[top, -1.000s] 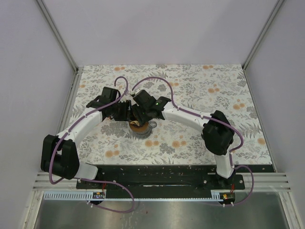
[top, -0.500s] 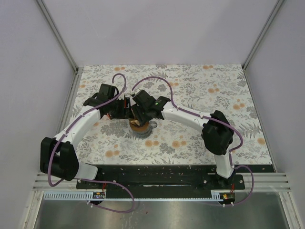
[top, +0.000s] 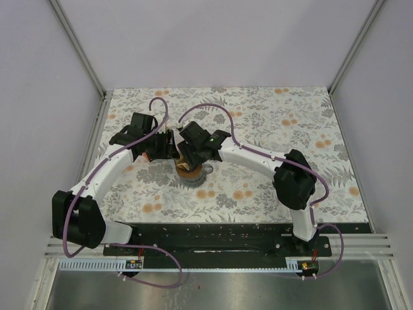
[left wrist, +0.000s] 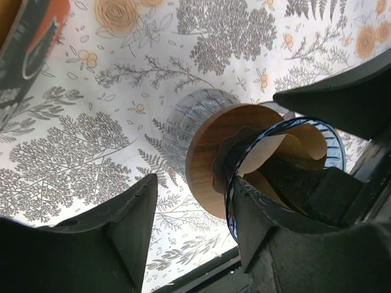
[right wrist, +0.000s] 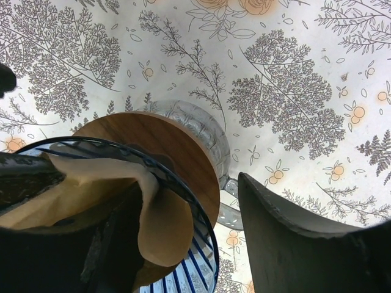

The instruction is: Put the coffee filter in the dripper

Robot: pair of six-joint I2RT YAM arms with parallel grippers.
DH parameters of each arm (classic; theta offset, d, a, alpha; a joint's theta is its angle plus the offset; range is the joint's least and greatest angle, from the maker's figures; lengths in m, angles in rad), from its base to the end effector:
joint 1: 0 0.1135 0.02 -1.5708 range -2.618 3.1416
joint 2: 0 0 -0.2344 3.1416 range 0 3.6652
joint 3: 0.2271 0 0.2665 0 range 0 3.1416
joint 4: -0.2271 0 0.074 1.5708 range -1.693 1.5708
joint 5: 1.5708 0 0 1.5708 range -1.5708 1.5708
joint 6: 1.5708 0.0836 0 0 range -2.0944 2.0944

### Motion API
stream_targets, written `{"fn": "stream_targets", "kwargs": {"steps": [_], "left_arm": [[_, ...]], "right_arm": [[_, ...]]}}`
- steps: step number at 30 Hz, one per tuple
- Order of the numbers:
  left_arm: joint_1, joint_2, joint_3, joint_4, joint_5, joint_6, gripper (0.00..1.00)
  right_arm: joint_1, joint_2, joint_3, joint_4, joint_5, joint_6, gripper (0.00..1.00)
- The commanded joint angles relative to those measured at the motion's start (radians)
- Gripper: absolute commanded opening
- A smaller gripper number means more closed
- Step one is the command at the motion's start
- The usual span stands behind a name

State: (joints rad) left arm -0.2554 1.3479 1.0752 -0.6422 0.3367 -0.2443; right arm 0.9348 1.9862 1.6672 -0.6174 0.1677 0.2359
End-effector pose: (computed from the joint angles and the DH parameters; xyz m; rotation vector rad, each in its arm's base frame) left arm 0.3101 -0.1095 0.2088 0.1595 2.5163 -0.6263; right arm 0.2920 0.3720 0.1775 -0.7941 2.3814 0.2793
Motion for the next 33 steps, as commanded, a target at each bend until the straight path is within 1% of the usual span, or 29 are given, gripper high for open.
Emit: {"fn": "stream_targets", "kwargs": {"steps": [1, 10, 21, 30, 33], "left_arm": [[-0.005, -0.01, -0.027, 0.036, 0.007, 0.005, 0.54], [-0.004, -0.021, -0.024, 0.036, -0.011, 0.025, 0.5], [-0.007, -0.027, 0.003, 0.033, -0.01, 0.027, 0.5], [-0.007, -0.036, 0.063, -0.002, -0.007, 0.034, 0.58], [-0.005, -0.038, 0.074, -0.007, -0.002, 0.036, 0.59]], "right_arm": [[0.002, -0.021, 0.035, -0.047, 0.012, -0.036, 0.66], [-0.01, -0.089, 0.057, -0.05, -0.016, -0.049, 0.7], [-0.034, -0.158, 0.052, -0.047, -0.053, -0.055, 0.73], [-0.039, -0.176, 0.055, -0.044, -0.076, -0.069, 0.73], [-0.039, -0.179, 0.054, -0.041, -0.077, -0.075, 0.73]]}}
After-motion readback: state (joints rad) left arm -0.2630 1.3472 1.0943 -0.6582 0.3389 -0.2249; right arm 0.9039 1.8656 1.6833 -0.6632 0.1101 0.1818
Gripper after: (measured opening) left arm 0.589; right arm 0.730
